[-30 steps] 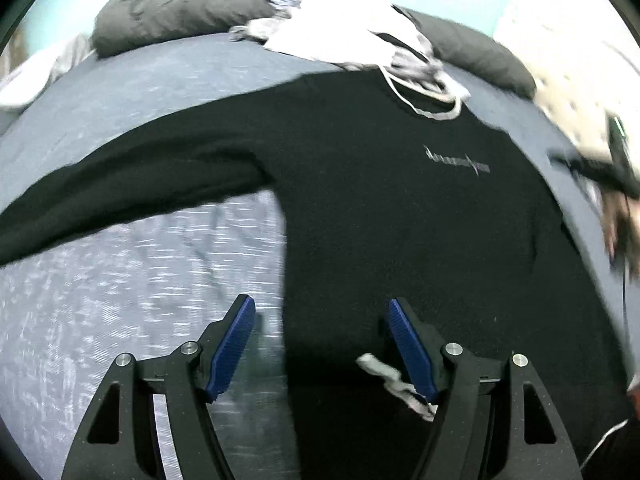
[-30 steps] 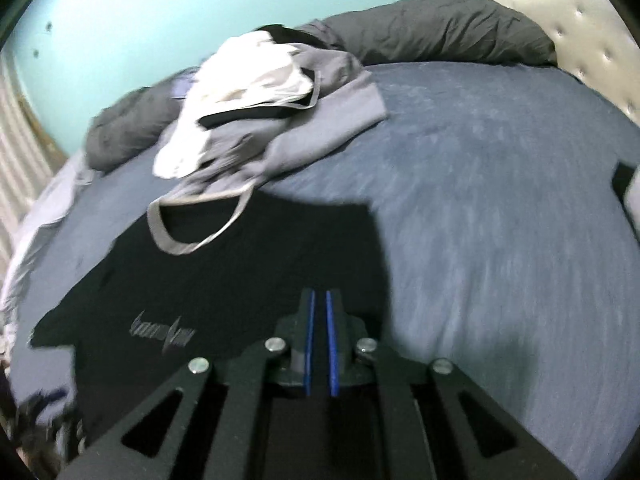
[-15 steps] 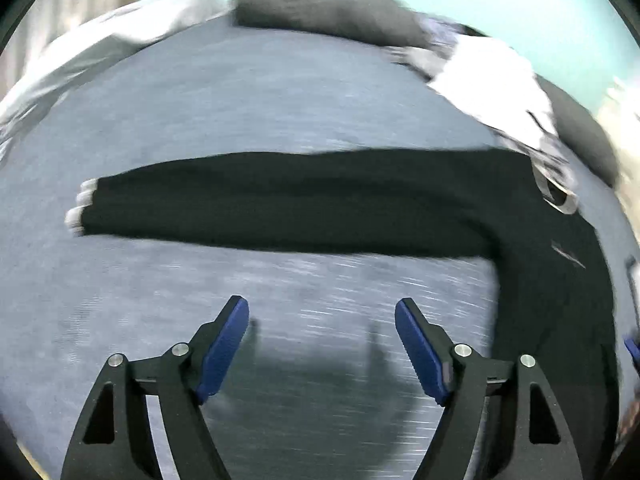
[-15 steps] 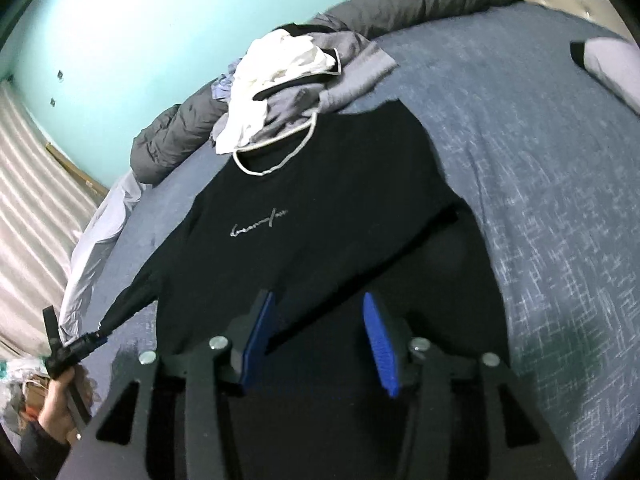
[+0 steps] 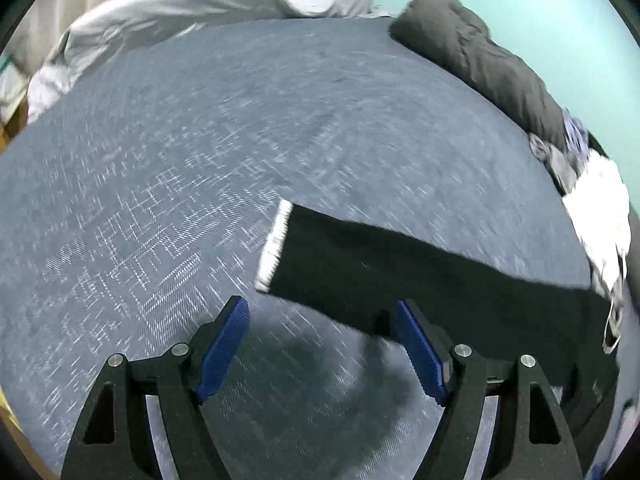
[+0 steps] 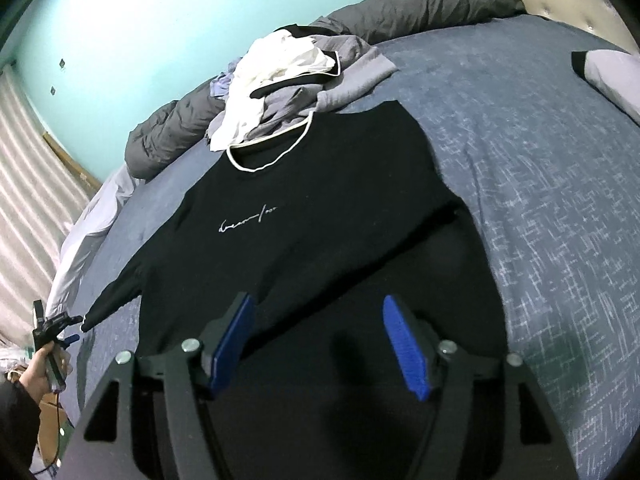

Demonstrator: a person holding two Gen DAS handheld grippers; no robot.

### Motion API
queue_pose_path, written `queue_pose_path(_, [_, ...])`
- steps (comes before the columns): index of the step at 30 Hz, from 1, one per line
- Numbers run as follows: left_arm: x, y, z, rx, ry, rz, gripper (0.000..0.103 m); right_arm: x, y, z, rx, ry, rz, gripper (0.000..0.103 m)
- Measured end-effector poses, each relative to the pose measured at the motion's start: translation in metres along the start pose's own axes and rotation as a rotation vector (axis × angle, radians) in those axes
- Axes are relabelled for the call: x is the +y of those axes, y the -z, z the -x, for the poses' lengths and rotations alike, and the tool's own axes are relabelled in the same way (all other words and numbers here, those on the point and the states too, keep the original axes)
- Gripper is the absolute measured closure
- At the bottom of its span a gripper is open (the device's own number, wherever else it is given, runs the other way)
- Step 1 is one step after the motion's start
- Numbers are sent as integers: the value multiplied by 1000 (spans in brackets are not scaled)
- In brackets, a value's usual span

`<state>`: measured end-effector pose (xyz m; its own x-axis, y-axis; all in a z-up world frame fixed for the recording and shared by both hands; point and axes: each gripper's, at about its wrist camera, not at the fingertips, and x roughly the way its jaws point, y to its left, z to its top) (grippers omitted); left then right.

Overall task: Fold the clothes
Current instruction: 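Grasp the white-trimmed sleeve cuff with the left gripper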

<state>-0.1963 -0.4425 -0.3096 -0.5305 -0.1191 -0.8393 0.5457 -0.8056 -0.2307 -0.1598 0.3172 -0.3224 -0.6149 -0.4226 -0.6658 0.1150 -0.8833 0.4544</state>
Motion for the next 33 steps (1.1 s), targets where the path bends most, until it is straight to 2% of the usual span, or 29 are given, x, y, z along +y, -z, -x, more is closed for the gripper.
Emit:
queue_pose_path(4, [13,-6,-16,16,-7,46,24,7,2,-2,2,-5,28,35])
queue_pose_path(8, [14,-10,-22,13,15,35,25,8,1,-1,-12,-7,38,35])
queue_pose_path(10, [14,-12,-24,10,26,26,37,8,1,0,-16,-6,36,35])
queue_pose_path(11, [14,-12,-26,9,31,21,57,7,1,-1,-17,-7,33,35])
queue_pose_path(12, [13,-13,-26,9,34,14,68,6,1,-1,-16,-8,31,35])
queue_pose_path(15, [7,-15,-25,16,40,-15,83,5,1,-1,-16,-10,27,35])
queue_pose_path(18, [-9,-20,-8,-6,78,-45,88,4,1,-2,-16,-10,24,35])
queue_pose_path(27, [-67,-36,55,-93,205,-145,90,-9,0,4,-32,-9,-13,35])
queue_pose_path(33, [-139,-40,106,-115,326,-244,91,-20,1,10,-37,3,-38,35])
